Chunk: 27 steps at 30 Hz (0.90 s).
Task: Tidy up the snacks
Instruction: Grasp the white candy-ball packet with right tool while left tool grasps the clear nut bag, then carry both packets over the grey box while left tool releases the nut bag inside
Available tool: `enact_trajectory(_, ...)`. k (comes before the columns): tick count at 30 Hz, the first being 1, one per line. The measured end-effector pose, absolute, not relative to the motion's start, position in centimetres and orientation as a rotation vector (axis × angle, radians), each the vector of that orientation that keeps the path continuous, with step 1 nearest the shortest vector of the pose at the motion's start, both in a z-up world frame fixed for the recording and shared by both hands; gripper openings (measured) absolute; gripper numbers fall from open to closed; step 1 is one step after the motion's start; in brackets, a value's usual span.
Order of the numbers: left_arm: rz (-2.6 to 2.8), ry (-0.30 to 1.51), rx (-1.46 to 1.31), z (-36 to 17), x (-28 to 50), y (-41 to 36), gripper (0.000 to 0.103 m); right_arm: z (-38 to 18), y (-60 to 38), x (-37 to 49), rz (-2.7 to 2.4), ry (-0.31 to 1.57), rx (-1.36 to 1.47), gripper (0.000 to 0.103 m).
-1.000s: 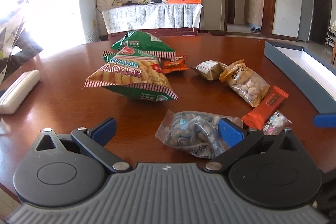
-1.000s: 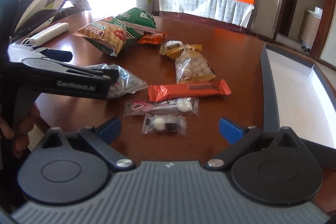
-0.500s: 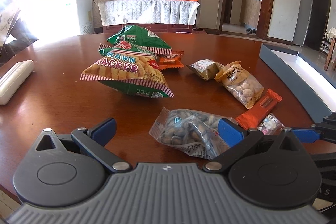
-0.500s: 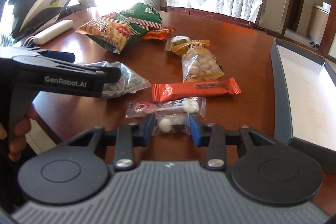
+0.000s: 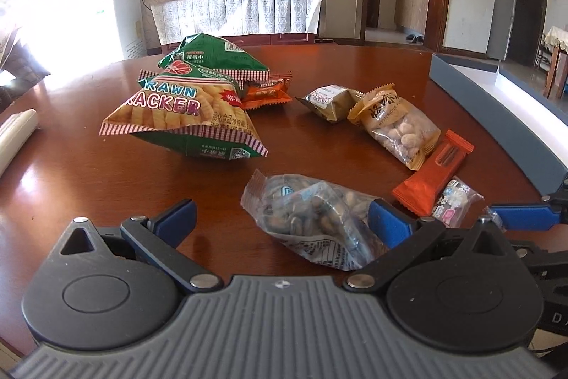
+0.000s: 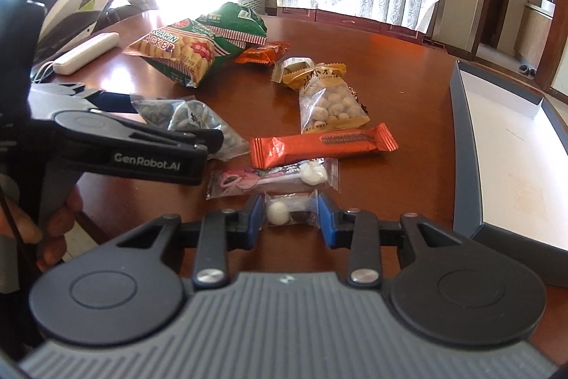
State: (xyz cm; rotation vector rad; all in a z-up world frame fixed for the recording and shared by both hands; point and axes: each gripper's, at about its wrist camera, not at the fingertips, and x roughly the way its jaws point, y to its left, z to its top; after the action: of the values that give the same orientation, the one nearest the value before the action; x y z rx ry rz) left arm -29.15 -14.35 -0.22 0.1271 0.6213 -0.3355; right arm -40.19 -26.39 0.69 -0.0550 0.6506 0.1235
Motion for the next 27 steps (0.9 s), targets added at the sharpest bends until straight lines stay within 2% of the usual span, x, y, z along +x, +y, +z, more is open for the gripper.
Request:
enact_trajectory(1, -0.350, 0.621, 0.119, -0.1, -29.2, -14.3, 0.093, 0.7, -26.4, -40.2, 0.123, 0.651, -0.053, 0.037)
enact_trajectory(2, -0.377, 0.620, 0.103, 0.0, -29.2, -14.2, 0.072, 0.7, -26.5, -40.2, 0.122, 0.651, -0.051, 0.037)
enact_trajectory(3, -0.413, 0.621, 0.081, 0.1, -29.2, -14.0, 0.067, 0.7, -26.5, -40.2, 0.122, 0.651, -0.050, 0.037)
enact_trajectory(8, -0.419, 0.625, 0.068, 0.1, -28.9, -13.9, 0.065, 0.6, -26.3, -40.2, 0.124, 0.649, -0.062, 0.037)
enact_trajectory(16, -0.398, 0.589, 0.061, 0.7, -29.2, -13.4, 0.056, 1.0, -26.4, -40.6, 0.123, 0.631, -0.056, 0.037)
enact_trajectory(27, -0.386, 0.523, 0.036, 2.6, -29.3, -13.0, 0.055, 2.5, -27.2, -41.4, 0.127, 0.556, -0.019, 0.037)
